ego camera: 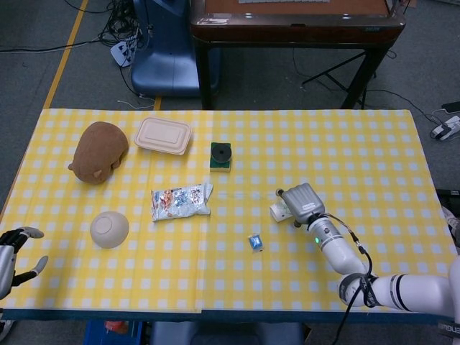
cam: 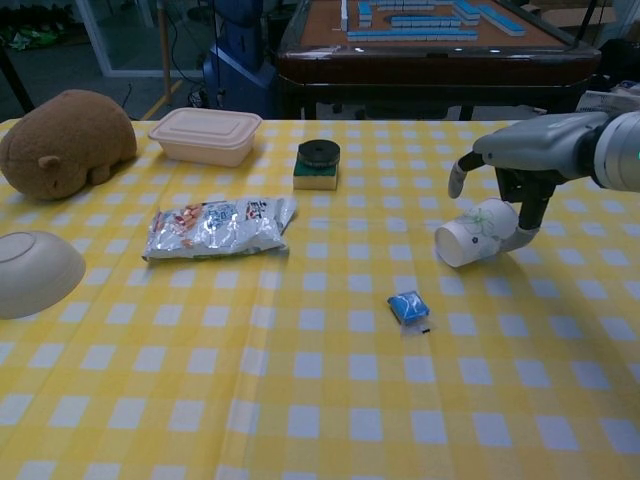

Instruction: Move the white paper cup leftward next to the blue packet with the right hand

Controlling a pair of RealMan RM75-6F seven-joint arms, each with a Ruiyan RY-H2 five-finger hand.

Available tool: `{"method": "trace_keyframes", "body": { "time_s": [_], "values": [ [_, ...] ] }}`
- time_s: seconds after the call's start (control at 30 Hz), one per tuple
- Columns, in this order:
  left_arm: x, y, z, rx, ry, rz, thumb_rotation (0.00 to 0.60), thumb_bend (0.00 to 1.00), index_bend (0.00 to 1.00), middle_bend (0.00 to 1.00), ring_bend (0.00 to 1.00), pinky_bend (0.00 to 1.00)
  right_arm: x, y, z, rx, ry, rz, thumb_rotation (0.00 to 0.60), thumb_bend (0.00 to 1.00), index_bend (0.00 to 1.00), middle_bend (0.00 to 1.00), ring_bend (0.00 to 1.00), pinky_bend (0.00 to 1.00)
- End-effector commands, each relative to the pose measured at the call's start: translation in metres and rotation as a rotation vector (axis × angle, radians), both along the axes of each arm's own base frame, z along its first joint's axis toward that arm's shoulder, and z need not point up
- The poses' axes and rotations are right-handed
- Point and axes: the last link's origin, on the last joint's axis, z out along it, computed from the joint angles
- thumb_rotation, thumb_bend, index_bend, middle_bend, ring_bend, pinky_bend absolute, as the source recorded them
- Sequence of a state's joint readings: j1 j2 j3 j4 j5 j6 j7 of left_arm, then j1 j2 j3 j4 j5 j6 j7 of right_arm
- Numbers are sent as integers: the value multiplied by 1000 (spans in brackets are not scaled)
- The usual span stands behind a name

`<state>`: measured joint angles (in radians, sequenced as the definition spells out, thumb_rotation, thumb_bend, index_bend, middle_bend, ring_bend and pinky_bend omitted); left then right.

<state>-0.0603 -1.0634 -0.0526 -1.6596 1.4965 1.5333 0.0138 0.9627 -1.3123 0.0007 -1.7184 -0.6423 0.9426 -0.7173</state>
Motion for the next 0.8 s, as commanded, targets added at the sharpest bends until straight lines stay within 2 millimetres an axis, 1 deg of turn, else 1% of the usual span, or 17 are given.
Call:
{"method": "trace_keyframes", "body": {
  "time_s": [0.03, 0.43, 0.8],
  "values": [
    [0, 0, 1, 2, -1, 0, 600, 268, 458, 360, 332, 496, 4, -2, -5, -6, 22, 12, 600, 0, 252, 1000, 1000, 1000],
    [0, -1, 3, 8, -7, -2, 600, 268, 458, 360, 332, 496, 5, -9, -21, 0, 68, 3, 600, 0, 309, 1000, 1000, 1000],
    [-1, -2, 6, 15, -15, 0, 600, 268, 458, 360, 332, 496, 7, -16, -36, 7, 83, 8, 600, 0, 328, 1000, 1000, 1000]
  ]
}}
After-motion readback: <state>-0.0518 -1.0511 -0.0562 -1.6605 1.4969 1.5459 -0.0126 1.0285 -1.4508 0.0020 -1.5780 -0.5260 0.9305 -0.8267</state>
